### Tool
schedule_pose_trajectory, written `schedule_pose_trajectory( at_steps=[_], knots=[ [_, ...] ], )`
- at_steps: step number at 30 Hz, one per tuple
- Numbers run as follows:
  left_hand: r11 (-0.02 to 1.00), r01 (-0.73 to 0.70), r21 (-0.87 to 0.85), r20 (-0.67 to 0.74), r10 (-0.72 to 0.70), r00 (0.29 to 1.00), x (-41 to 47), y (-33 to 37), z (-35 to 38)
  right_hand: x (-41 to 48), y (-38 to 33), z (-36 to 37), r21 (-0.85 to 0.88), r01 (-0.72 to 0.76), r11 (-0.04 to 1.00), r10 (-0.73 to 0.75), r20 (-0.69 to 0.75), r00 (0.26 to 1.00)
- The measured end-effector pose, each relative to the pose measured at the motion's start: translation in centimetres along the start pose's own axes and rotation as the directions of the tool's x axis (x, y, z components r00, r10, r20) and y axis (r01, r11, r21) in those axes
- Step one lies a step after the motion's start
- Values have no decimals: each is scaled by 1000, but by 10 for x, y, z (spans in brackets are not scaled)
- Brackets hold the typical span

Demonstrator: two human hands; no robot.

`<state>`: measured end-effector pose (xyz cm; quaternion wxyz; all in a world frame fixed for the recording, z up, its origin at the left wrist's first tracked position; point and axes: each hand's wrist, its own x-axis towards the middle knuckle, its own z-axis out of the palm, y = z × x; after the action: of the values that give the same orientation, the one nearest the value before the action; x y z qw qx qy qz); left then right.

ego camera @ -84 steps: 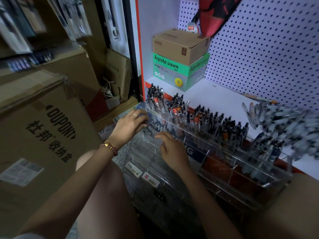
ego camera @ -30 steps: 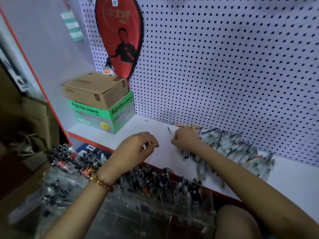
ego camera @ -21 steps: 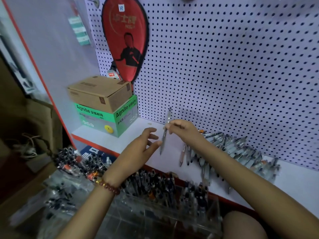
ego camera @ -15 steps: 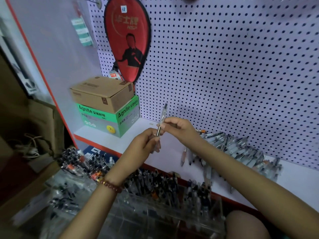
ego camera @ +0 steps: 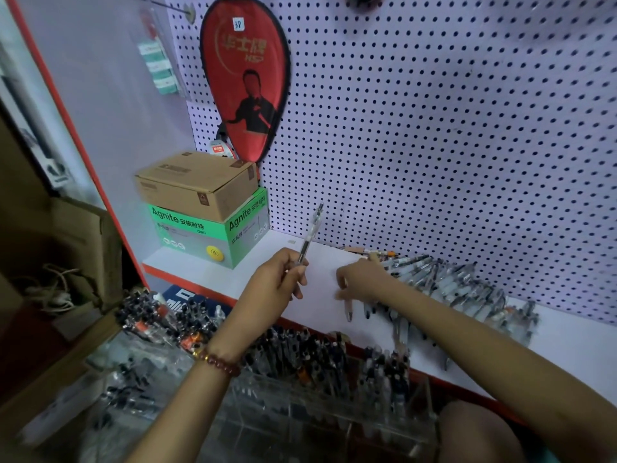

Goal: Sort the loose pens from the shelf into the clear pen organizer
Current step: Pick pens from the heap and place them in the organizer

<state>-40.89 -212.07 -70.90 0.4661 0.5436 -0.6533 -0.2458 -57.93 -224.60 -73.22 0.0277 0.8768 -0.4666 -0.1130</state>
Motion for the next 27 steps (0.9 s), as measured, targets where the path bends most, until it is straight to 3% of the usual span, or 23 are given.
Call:
schedule_pose_trajectory(
  at_steps=[4,7,9,11,13,15,20,24,27],
  knots=[
    [999,-7,41,-20,8,1000,-1,1,-1,1,-5,0,206,-14,978,17,-12,1000],
    [999,-2,45,-41,4,999,-2,3,-2,-4,-3,-14,437,6,899,55,-127,990],
    [999,-8,36,-51,10,999,-2,6,-2,-14,-2,-35,690,43,722,118,-185,976],
    [1000,-17,25,-67,19,998,-3,9,-2,-28,-7,-57,875,101,473,170,-203,964],
    [1000,-24,-13,-97,23,995,-3,14,-3,-46,-16,-75,949,148,277,232,-215,949],
    [997,-44,-65,-112,36,993,-2,19,-6,-67,-30,-88,963,211,168,251,-249,935],
    [965,-109,-239,-149,74,986,-23,44,-27,-109,-75,-98,933,348,88,176,-358,917],
    [945,-108,-308,-150,63,987,-68,49,-44,-123,-118,-99,885,444,141,110,-460,881],
    [942,-152,-298,-228,85,970,-100,35,-63,-123,-155,-93,869,472,147,69,-485,872]
  ],
)
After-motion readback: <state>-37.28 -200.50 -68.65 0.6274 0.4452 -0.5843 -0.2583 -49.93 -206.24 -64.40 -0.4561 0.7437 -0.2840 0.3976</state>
